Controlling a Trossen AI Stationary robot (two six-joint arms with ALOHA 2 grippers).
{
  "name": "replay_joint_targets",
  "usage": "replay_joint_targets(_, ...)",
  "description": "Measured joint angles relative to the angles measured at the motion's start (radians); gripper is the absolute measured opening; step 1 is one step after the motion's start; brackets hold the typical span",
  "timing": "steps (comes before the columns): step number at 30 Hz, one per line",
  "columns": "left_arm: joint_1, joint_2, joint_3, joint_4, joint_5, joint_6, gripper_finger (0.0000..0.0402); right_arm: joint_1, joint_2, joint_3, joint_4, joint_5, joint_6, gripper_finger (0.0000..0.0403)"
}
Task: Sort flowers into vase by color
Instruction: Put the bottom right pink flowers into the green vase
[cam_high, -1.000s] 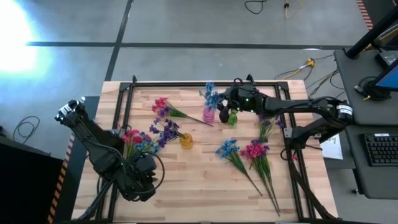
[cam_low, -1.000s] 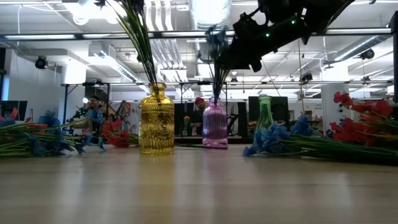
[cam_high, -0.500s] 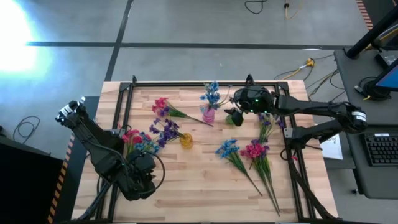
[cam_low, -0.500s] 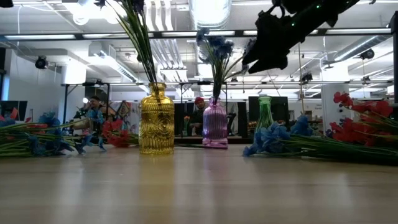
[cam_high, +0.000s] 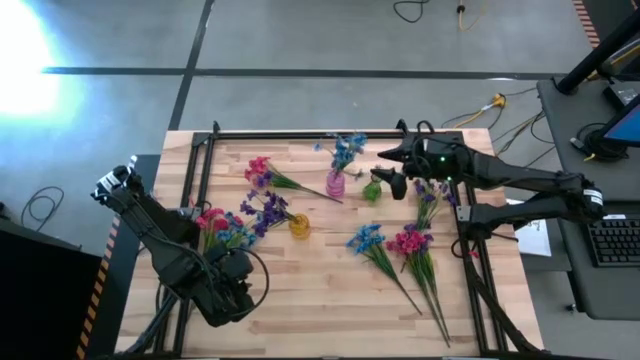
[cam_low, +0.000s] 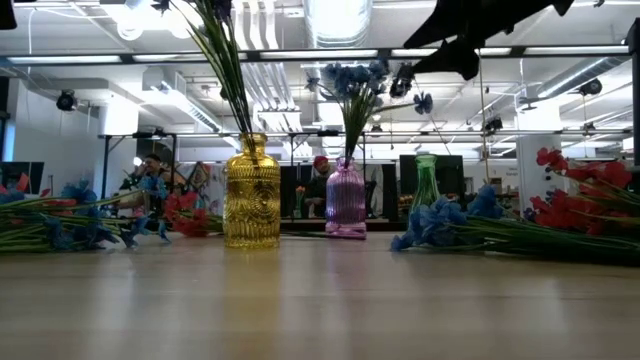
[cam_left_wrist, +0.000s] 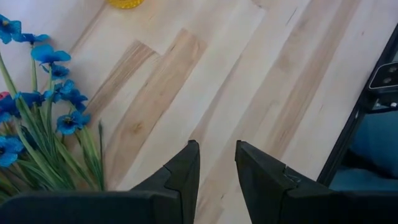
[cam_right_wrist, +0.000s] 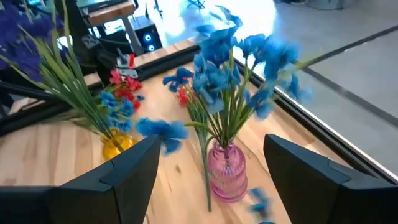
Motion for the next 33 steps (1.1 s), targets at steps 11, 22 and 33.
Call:
replay_joint_targets(11, 0.000, 0.000, 0.000, -0.001, -0.014, -0.004, 0.0091, 0.000, 0.001, 0.069, 0.059, 0.031, -0.010, 0.0274)
replay_joint_targets(22, 0.000, 0.000, 0.000, -0.017, -0.019, -0.016, 0.0091, -0.006, 0.139, 0.198, 0.336, 0.491, -0.332, 0.0236)
replay_joint_targets(33, 0.000, 0.000, 0.000, -0.017, -0.026, -0.034, 0.0091, 0.124, 0.116, 0.380, -0.219, 0.552, -0.145, 0.0204)
